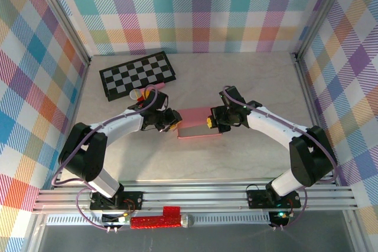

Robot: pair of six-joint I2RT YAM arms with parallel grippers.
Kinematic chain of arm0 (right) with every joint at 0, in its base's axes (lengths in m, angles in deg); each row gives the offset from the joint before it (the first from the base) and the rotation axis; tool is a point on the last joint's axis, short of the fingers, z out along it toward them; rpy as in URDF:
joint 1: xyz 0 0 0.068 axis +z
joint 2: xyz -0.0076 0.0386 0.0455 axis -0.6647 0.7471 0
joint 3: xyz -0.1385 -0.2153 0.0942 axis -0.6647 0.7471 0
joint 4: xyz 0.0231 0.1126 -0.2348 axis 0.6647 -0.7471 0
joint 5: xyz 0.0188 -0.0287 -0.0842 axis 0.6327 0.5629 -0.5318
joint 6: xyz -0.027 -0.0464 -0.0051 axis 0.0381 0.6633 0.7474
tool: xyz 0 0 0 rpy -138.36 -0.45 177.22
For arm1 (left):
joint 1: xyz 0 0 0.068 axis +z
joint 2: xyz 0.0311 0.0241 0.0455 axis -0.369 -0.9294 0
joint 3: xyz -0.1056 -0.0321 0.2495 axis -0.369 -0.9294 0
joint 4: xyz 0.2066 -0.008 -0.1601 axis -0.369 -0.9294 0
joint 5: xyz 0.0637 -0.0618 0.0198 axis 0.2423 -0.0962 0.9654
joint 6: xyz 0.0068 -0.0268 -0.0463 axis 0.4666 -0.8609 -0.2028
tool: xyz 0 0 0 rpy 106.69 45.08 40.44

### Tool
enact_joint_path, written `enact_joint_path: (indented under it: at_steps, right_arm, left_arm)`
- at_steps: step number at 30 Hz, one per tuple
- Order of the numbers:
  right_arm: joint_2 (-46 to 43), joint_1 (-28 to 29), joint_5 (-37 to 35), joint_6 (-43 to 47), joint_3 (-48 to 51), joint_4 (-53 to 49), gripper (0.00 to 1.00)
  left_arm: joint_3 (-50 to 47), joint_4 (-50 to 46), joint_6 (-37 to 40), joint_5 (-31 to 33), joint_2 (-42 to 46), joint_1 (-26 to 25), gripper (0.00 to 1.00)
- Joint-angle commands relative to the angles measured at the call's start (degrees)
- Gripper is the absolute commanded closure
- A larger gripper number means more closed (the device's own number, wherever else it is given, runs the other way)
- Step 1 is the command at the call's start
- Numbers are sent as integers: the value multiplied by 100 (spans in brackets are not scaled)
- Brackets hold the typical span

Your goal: Fold the paper box

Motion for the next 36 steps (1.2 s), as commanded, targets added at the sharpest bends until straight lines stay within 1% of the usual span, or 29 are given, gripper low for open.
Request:
enact_joint_path:
  at_steps: [1, 5, 7, 8, 10, 12, 14, 15, 18, 20, 23, 25, 26, 29, 33, 36]
  right_arm:
    - [43, 42, 99, 70, 73, -204, 94]
    - [21, 42, 149, 101, 98, -265, 93]
    - [25, 42, 217, 117, 118, -255, 90]
    - [37, 42, 310, 134, 150, -220, 87]
    - [31, 5, 479, 367, 84, -326, 77]
    - [-59, -57, 485, 968, -198, -933, 63]
    - [-190, -168, 502, 1710, -438, -1434, 53]
    - [-260, -238, 495, 2169, -590, -1787, 49]
    - [-518, -441, 286, 3406, -881, -2736, 39]
    - [-749, -584, 193, 4023, -775, -2892, 35]
    - [-805, -993, 468, 4848, -456, -2537, 36]
    - [-570, -1162, 648, 5356, -441, -2166, 37]
    - [-344, -1203, 782, 5606, -537, -2023, 38]
    - [463, -1219, 966, 6163, -1072, -2065, 45]
    - [1175, -1214, 683, 6866, -1579, -2149, 52]
    - [1514, -1218, 774, 7201, -1886, -2164, 57]
  left_arm:
    - [53, 43, -49, -41, -88, -115, 70]
    - [1, 34, -69, 158, -20, -126, 78]
    - [1, 5, -43, 185, -14, -124, 80]
    - [12, -36, -5, 191, -34, -126, 80]
    - [20, -103, 57, 211, -45, -126, 80]
    - [1, -106, 100, 244, -28, -126, 81]
    - [-16, -104, 146, 266, -34, -126, 81]
    - [-4, -302, 177, 266, -43, -128, 80]
    - [45, -422, 280, 312, -45, -126, 80]
    - [112, -530, 362, 327, -71, -126, 79]
    - [215, -658, 458, 377, -91, -126, 78]
    - [280, -760, 521, 397, -106, -126, 77]
    - [321, -820, 560, 419, -113, -126, 76]
    - [398, -947, 671, 448, -171, -126, 76]
    - [448, -1065, 779, 520, -199, -127, 76]
    - [453, -1081, 811, 558, -203, -126, 76]
